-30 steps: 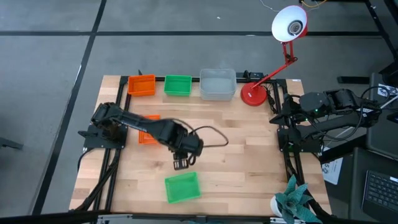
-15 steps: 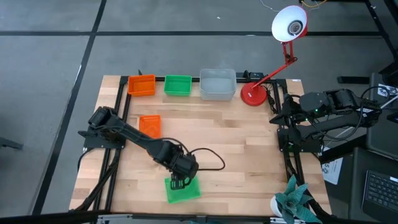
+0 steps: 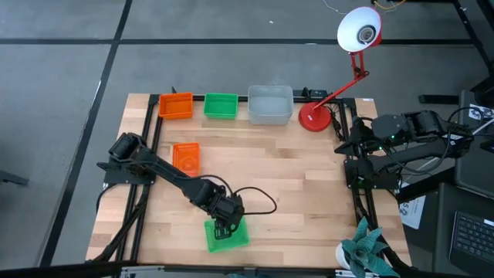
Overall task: Stack baskets by color
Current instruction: Stack the bottom green bin on top of the top green bins
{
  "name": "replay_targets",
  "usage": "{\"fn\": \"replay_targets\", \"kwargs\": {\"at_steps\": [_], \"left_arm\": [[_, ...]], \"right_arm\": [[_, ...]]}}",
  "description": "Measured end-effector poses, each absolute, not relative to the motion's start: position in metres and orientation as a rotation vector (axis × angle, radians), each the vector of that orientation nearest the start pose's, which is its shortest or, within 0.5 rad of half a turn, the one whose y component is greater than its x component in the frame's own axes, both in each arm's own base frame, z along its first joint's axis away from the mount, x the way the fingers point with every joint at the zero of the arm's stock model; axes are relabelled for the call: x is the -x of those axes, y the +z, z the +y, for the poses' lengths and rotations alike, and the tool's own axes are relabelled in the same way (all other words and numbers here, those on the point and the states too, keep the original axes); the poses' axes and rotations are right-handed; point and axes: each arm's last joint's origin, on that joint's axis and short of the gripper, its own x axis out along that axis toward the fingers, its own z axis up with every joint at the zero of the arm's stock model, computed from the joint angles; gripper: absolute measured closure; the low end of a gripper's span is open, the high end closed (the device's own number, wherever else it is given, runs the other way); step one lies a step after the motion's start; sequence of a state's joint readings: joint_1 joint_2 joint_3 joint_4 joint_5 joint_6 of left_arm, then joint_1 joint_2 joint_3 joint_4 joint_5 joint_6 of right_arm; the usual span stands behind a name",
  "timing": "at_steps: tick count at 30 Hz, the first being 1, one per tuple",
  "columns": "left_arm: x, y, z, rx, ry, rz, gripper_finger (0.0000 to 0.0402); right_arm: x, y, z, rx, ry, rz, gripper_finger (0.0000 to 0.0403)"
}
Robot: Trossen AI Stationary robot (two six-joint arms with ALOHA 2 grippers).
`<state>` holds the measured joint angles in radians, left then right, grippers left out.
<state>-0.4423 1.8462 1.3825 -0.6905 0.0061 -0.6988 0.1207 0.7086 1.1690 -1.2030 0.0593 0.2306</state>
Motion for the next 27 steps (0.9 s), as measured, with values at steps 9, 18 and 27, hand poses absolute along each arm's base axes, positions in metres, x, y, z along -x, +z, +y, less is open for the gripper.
{"fn": "replay_targets", "kwargs": {"at_steps": [9, 18, 27], "left_arm": [[-0.331, 0.184, -0.157, 0.375, 0.056, 1.226, 0.0236], [-0.327, 0.148, -0.148, 0.344, 0.029, 1.079, 0.0306], [-0.355, 0.181, -0.101, 0.201, -0.03, 1.001, 0.04]], "right_arm": [[-0.083, 0.373, 0.008, -0.151, -0.026, 0.742, 0.0396], [-0.083, 0.373, 0.008, -0.149, -0.026, 0.742, 0.0396], [-0.083, 0.372, 0.008, -0.114, -0.013, 0.75, 0.0396]]}}
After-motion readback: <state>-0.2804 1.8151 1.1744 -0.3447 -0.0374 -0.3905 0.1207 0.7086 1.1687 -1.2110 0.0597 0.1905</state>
